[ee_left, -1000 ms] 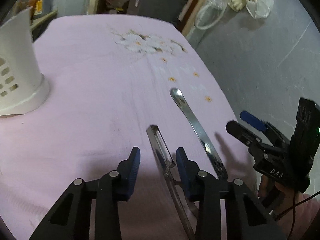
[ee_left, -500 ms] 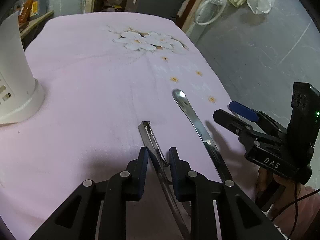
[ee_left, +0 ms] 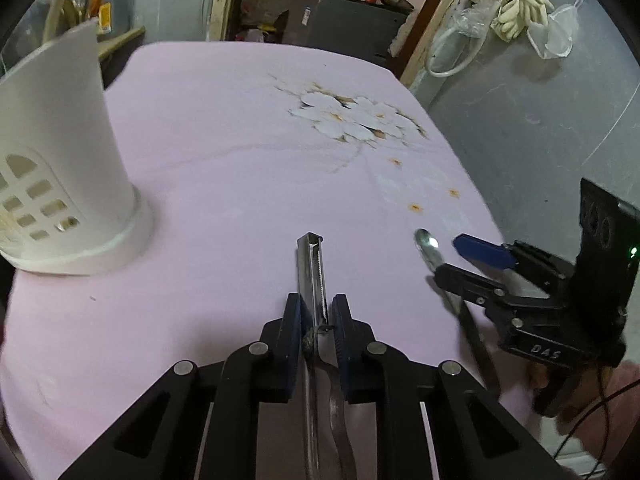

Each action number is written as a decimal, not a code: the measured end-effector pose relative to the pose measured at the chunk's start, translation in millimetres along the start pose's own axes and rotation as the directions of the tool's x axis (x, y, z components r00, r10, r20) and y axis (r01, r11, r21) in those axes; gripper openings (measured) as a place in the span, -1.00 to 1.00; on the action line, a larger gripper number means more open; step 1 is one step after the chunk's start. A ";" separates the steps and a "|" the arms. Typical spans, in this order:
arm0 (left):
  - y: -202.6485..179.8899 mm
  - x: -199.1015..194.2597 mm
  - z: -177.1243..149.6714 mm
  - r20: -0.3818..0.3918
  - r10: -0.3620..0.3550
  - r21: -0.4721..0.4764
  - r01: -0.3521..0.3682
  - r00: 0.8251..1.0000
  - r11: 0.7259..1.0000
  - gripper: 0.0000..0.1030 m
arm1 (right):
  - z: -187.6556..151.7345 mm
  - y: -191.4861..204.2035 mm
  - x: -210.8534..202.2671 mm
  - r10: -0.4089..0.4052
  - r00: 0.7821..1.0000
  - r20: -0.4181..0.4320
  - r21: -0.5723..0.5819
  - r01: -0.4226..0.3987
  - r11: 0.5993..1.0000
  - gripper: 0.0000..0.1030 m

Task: Organize utensils
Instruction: 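Close the left tool on the tongs while the right tool grasps the steel knife, then lift the tongs with the left tool while the right tool lifts the knife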

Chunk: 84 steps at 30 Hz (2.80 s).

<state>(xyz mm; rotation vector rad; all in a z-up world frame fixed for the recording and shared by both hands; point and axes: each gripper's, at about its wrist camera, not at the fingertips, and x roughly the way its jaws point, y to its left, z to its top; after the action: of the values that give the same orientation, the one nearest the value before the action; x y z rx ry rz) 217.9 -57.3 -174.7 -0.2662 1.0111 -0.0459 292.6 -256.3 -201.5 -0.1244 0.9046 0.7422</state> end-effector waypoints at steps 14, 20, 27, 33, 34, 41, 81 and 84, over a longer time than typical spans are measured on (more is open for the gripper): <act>21.4 -1.1 0.9 -0.005 0.014 -0.117 -0.015 1.000 0.993 -0.71 | 14.9 14.6 6.7 -0.101 0.994 -0.043 -0.102 0.097 0.990 -0.50; 14.2 0.9 2.3 -0.004 0.029 -0.084 -0.029 1.000 0.996 -0.71 | 9.1 8.6 0.0 -0.159 0.986 -0.045 -0.086 0.155 0.984 -0.57; 7.7 7.4 10.3 -0.026 0.017 -0.054 -0.018 1.000 0.998 -0.71 | 10.4 -5.3 -2.4 -0.118 0.991 -0.059 0.027 0.120 0.992 -0.59; 2.7 12.8 17.6 -0.041 0.041 -0.008 -0.041 0.998 0.999 -0.71 | 9.8 -0.8 3.0 -0.121 0.989 -0.083 0.000 0.122 0.993 -0.59; 2.3 13.5 18.6 -0.043 0.045 0.000 -0.045 0.998 0.999 -0.71 | 9.6 1.5 4.2 -0.131 0.988 -0.085 -0.012 0.131 0.991 -0.59; -1.0 15.4 20.9 -0.036 0.072 0.032 -0.071 0.997 0.997 -0.72 | 13.2 4.3 6.6 -0.144 0.985 -0.099 0.024 0.147 0.989 -0.55; 7.1 -0.8 1.8 -0.021 -0.037 -0.093 0.035 0.999 0.995 -0.73 | 0.2 -14.2 3.6 0.009 0.996 -0.086 0.261 0.014 0.965 -0.61; 6.7 -0.1 -0.1 -0.015 -0.042 -0.087 0.041 0.999 0.995 -0.73 | -0.2 -20.3 6.8 0.051 0.996 -0.079 0.299 -0.025 0.954 -0.61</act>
<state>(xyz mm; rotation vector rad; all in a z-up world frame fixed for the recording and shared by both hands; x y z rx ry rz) 217.2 -50.8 -176.3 -0.3671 1.0256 -0.0420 307.9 -268.0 -210.9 0.1298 1.0939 0.6312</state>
